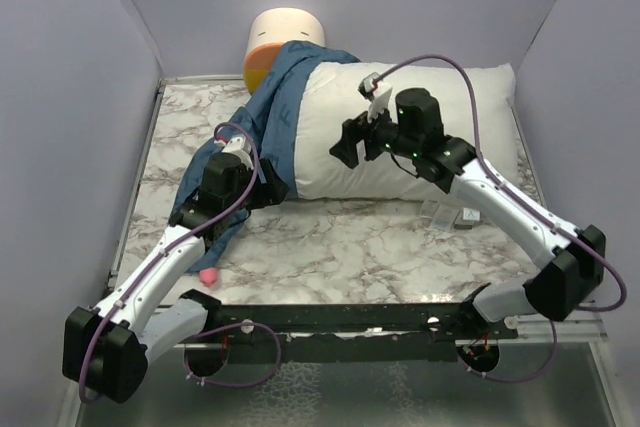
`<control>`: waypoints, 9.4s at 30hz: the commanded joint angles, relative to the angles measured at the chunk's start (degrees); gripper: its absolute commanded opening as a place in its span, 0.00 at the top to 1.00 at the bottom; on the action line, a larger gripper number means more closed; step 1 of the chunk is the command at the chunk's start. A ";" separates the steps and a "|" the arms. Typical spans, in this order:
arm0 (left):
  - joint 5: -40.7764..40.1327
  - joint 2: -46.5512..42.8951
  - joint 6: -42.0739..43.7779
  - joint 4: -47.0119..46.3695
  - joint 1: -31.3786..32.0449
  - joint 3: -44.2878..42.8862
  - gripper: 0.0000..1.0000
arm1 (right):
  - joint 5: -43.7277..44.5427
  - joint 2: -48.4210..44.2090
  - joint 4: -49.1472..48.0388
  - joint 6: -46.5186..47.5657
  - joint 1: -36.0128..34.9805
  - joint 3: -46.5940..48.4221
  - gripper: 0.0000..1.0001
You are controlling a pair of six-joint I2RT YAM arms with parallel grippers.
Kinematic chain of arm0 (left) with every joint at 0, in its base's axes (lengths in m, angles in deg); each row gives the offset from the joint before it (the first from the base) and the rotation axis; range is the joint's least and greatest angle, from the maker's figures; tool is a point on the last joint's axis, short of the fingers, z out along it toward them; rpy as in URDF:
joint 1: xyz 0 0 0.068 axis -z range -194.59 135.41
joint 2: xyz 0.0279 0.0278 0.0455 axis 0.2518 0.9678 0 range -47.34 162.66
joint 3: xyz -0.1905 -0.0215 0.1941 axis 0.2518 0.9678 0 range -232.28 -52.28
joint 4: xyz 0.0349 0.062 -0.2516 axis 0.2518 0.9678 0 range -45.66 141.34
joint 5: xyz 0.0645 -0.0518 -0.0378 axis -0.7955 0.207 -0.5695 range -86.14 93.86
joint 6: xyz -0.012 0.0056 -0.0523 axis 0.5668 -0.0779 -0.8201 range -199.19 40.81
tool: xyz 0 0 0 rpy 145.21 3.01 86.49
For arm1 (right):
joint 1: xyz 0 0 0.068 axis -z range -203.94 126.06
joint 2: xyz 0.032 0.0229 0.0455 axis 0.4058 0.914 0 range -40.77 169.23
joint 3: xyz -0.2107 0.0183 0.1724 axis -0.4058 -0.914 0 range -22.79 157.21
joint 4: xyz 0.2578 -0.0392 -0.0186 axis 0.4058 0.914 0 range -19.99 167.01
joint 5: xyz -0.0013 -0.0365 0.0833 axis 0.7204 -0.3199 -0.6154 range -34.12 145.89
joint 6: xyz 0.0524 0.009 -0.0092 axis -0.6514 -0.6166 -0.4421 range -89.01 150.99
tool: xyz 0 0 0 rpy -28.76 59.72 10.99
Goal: Put the pillow into the pillowcase
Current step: Stuff the pillow into the pillowcase.
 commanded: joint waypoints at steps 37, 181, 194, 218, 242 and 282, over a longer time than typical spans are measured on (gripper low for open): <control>17.83 23.46 9.04 8.94 -22.70 -24.03 0.10 | 3.32 -20.59 3.87 -20.34 30.02 -12.34 0.00; 15.31 21.29 1.92 19.83 -12.27 -36.05 0.66 | 1.16 -3.79 -27.85 -22.70 5.99 -9.02 0.98; 10.24 3.28 -7.83 25.79 -9.77 -38.11 0.32 | -1.72 3.20 -33.05 -28.33 5.99 -8.79 0.99; -32.46 1.37 -37.19 -6.95 20.52 -15.58 0.23 | -2.50 6.18 -35.35 -31.32 5.99 -8.48 0.99; -26.28 4.37 -37.10 -11.25 20.80 -27.57 1.00 | -10.66 3.25 -48.19 -34.95 5.95 -13.62 0.99; -14.55 14.34 -55.10 2.05 22.18 -39.51 1.00 | 17.21 -1.10 -36.97 -24.03 -7.34 -14.05 0.99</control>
